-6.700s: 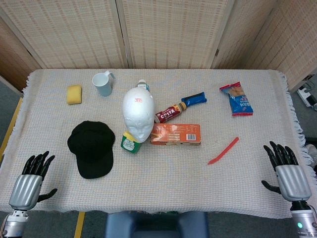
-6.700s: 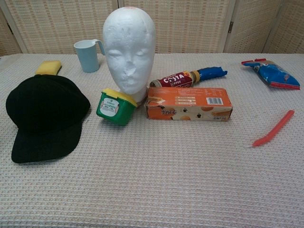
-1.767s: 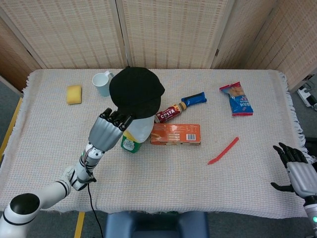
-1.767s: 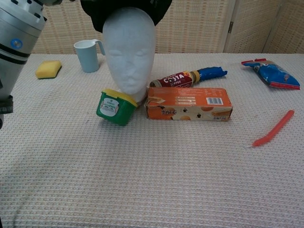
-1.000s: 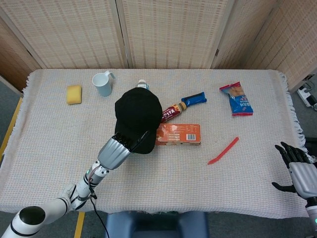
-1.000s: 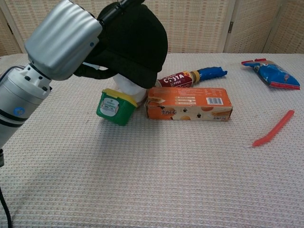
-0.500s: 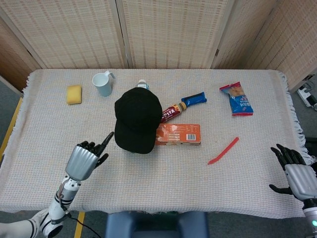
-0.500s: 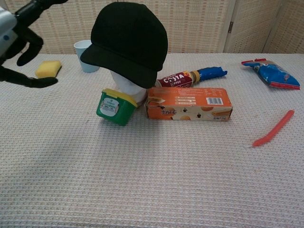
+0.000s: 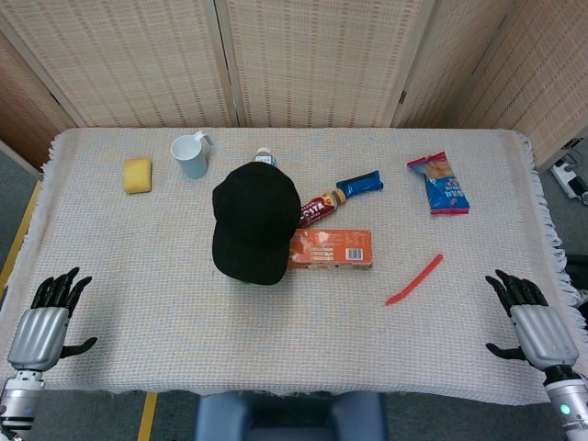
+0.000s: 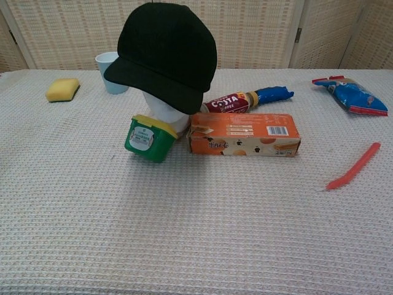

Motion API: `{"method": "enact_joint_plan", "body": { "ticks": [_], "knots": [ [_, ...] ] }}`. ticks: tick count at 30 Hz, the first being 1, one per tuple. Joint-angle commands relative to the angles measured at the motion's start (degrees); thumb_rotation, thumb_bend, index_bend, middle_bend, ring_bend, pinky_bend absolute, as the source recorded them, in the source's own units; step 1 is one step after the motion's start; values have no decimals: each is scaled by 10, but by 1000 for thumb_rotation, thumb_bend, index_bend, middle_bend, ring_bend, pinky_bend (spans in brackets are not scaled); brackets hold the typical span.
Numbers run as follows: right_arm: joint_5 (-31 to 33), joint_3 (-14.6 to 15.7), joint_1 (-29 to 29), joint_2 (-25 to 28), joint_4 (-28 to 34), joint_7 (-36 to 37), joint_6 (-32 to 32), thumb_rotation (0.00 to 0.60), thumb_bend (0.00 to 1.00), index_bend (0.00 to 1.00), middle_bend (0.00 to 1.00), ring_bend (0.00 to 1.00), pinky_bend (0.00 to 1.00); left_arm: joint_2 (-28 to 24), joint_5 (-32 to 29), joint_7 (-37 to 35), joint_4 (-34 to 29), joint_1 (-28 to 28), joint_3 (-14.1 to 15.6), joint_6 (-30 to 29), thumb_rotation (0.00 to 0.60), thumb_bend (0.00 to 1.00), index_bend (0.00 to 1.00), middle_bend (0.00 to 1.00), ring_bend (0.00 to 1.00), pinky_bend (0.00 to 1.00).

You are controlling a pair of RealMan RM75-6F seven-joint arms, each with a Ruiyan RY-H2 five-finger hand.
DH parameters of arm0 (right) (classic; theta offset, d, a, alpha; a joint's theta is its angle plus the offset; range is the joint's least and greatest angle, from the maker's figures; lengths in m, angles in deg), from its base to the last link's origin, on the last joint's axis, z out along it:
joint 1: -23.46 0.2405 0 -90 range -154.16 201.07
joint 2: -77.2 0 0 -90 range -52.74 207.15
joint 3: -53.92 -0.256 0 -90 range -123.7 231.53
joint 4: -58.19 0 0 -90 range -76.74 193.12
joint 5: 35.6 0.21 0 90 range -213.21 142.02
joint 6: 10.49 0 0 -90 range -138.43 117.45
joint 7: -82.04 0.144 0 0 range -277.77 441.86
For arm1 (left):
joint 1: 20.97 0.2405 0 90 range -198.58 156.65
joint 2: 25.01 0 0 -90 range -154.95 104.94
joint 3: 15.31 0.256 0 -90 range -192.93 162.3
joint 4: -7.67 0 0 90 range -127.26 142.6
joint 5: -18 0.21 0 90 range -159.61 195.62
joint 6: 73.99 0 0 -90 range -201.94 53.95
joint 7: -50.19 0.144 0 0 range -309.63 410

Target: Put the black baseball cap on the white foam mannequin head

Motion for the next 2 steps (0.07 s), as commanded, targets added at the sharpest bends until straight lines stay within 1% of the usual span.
{"method": "enact_joint_plan", "body": {
  "ticks": [1,2],
  "knots": [
    [-1,-2,-4,-8,-4,-6,-12,600,55,0,0,0,0,1,31,4,15,27,-10,-25,600,38,150,19,0,36],
    [0,-3,-5,-9,-5,-7,-13,600,55,0,0,0,0,5,36,8,21,30,-14,-29,600,38,148,18,0,36]
  ]
}}
